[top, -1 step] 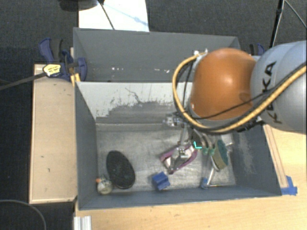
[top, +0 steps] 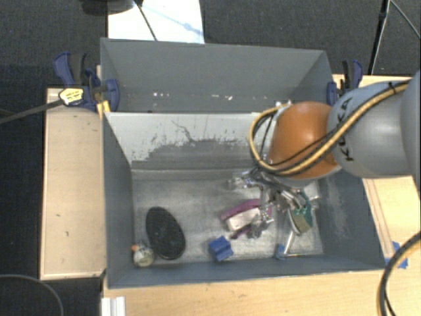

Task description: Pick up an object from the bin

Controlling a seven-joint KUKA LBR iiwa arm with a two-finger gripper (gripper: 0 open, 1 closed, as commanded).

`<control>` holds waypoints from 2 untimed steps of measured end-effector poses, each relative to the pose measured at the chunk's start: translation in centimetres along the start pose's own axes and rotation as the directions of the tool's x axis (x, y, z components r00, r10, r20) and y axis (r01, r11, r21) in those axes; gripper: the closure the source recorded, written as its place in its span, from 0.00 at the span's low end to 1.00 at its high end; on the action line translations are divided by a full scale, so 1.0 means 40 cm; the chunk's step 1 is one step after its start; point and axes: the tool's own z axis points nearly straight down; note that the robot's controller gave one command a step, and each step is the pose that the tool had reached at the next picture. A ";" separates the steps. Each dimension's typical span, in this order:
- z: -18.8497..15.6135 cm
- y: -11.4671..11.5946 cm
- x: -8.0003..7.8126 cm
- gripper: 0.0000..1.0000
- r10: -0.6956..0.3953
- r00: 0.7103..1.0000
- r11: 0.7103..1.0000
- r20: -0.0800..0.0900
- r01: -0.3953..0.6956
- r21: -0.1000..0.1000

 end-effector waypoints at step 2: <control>-0.076 -0.032 -0.013 0.00 -0.181 0.983 0.983 0.013 0.181 0.004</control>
Offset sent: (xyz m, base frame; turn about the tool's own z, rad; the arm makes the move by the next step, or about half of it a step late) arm -0.0211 -0.0007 0.0299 -0.1380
